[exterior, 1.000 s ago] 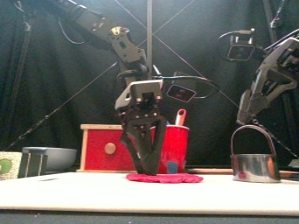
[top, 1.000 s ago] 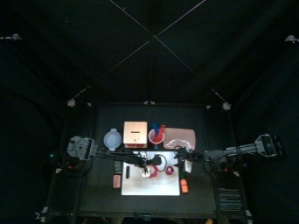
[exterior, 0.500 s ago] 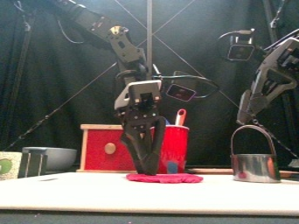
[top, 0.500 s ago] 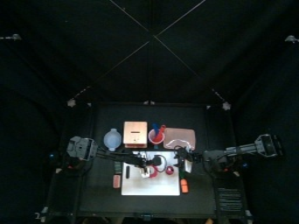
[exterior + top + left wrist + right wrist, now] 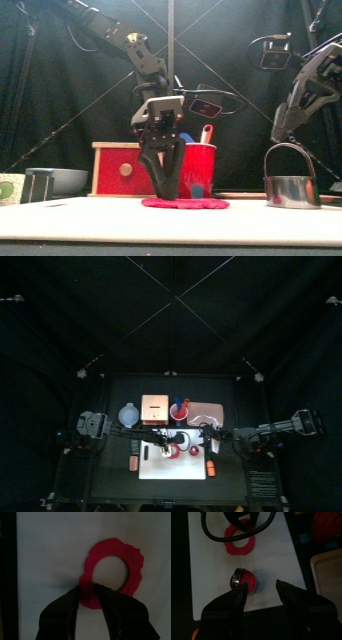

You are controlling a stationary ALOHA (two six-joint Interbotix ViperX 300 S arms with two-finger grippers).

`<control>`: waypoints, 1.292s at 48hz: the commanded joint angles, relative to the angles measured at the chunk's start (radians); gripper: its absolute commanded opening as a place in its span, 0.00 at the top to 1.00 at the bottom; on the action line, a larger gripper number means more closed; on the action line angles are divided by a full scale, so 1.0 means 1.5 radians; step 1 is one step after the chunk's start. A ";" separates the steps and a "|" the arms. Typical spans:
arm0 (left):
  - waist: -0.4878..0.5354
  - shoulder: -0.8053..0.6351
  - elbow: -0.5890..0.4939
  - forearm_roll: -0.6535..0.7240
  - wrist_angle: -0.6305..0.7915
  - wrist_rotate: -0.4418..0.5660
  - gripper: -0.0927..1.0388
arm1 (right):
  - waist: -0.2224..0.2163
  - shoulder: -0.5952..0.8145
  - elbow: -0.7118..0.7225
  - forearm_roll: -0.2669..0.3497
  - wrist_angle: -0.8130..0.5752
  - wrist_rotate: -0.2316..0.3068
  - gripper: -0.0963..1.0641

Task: Get the cutter from the drawer then cut the dough then place the extra dough in the bowl
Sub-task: Place the extra dough in the bowl

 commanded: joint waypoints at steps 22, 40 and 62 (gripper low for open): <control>-0.001 -0.005 0.001 0.004 0.001 -0.001 0.31 | -0.002 -0.008 -0.005 0.002 -0.001 0.001 0.19; -0.001 -0.029 -0.003 0.017 0.001 0.001 0.30 | -0.001 -0.008 -0.001 0.014 0.000 0.000 0.19; -0.008 -0.171 -0.005 0.078 0.002 -0.001 0.30 | -0.002 -0.008 -0.002 0.015 0.000 0.000 0.19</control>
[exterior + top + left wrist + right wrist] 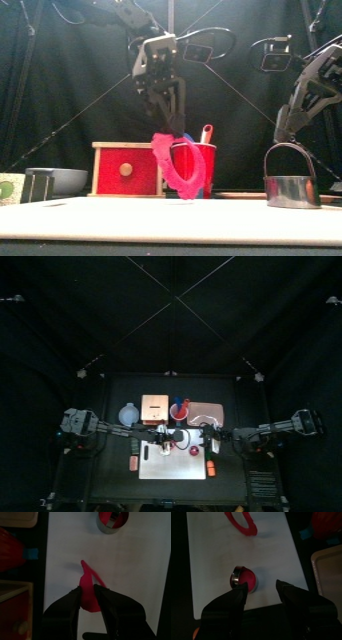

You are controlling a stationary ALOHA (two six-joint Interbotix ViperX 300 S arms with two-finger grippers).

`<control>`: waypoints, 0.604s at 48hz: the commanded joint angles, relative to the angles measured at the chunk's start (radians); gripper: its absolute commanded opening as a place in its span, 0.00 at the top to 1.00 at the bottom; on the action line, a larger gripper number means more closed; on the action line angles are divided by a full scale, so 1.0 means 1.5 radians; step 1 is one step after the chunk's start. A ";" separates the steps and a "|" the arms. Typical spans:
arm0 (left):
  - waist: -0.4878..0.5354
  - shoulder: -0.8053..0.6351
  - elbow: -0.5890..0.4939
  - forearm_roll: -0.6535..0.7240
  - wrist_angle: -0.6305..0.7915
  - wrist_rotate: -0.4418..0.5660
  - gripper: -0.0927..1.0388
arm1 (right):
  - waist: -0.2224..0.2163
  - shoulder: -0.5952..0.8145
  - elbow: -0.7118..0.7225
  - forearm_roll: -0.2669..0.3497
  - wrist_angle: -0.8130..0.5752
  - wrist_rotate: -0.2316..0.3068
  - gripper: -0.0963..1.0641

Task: Get the cutter from the drawer then cut the dough then place the extra dough in the bowl
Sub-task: Place the extra dough in the bowl

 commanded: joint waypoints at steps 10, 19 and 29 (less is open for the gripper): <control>0.006 -0.075 -0.001 0.046 0.054 -0.002 0.30 | -0.002 -0.009 -0.008 0.001 -0.002 0.001 0.19; 0.008 -0.117 0.011 0.082 0.111 -0.014 0.30 | -0.002 -0.009 -0.009 0.001 -0.002 0.001 0.19; 0.008 -0.174 0.049 0.151 0.154 -0.075 0.31 | -0.005 -0.008 -0.009 0.001 -0.002 0.001 0.19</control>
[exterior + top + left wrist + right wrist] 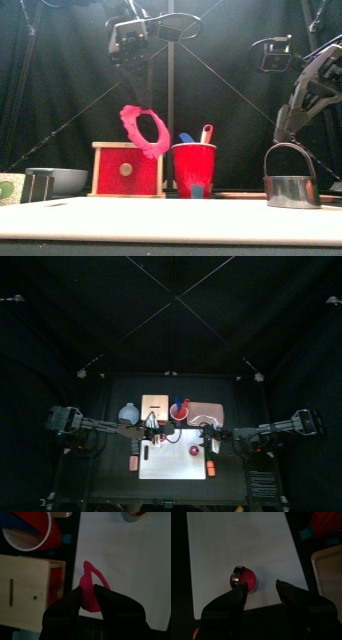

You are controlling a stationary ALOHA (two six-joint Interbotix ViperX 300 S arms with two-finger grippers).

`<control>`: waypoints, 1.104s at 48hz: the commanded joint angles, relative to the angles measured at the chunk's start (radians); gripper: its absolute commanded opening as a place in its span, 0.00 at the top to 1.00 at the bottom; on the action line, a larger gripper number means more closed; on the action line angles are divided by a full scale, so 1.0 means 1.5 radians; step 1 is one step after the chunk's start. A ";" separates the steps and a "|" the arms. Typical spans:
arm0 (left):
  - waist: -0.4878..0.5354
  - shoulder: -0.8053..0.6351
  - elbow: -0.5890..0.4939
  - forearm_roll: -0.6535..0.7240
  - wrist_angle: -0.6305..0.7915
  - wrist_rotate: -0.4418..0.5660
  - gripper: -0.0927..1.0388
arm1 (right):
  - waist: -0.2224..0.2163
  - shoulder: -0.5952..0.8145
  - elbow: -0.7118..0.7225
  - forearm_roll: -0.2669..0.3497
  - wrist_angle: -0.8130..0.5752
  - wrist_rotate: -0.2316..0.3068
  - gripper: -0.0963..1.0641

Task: Get the cutter from the drawer then cut the dough then place the extra dough in the bowl
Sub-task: Place the extra dough in the bowl

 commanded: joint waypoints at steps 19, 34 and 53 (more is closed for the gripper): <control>0.003 -0.205 0.122 0.129 0.045 -0.134 0.30 | -0.017 -0.008 -0.010 0.001 -0.002 0.000 0.19; 0.077 -0.354 0.236 0.145 0.051 -0.162 0.30 | -0.029 -0.004 -0.010 0.001 -0.002 0.000 0.19; 0.206 -0.427 0.382 0.132 -0.055 -0.183 0.30 | -0.030 -0.001 -0.010 0.009 -0.002 0.000 0.19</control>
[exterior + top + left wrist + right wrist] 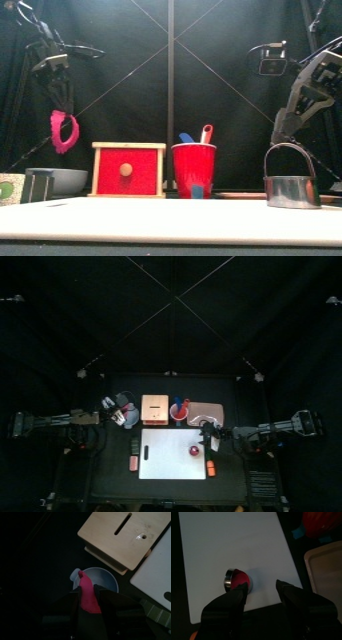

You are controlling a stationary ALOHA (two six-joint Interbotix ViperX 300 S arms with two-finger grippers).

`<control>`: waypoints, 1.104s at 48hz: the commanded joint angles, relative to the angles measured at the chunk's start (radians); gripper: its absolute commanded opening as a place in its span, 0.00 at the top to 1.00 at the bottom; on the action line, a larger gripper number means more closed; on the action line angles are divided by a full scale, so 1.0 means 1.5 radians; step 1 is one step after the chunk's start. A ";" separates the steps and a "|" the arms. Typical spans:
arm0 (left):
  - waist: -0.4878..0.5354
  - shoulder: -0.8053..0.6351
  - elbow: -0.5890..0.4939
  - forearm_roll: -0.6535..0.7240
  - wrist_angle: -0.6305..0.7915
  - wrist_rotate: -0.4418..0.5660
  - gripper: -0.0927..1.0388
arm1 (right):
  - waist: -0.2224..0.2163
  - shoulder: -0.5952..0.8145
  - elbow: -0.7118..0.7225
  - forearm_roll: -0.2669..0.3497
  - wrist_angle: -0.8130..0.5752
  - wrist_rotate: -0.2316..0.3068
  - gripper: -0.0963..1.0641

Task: Get the cutter from the drawer then cut the dough then place the extra dough in the bowl
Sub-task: Place the extra dough in the bowl

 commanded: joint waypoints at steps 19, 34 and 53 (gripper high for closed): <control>0.059 0.079 0.050 -0.034 -0.173 0.000 0.30 | -0.004 -0.002 -0.006 0.008 -0.002 0.000 0.19; 0.063 0.123 0.059 -0.050 -0.170 -0.005 0.28 | -0.004 -0.002 -0.004 0.008 -0.002 0.001 0.19; 0.086 0.085 0.077 -0.078 -0.185 -0.025 0.11 | -0.004 -0.002 -0.003 0.008 -0.002 0.001 0.19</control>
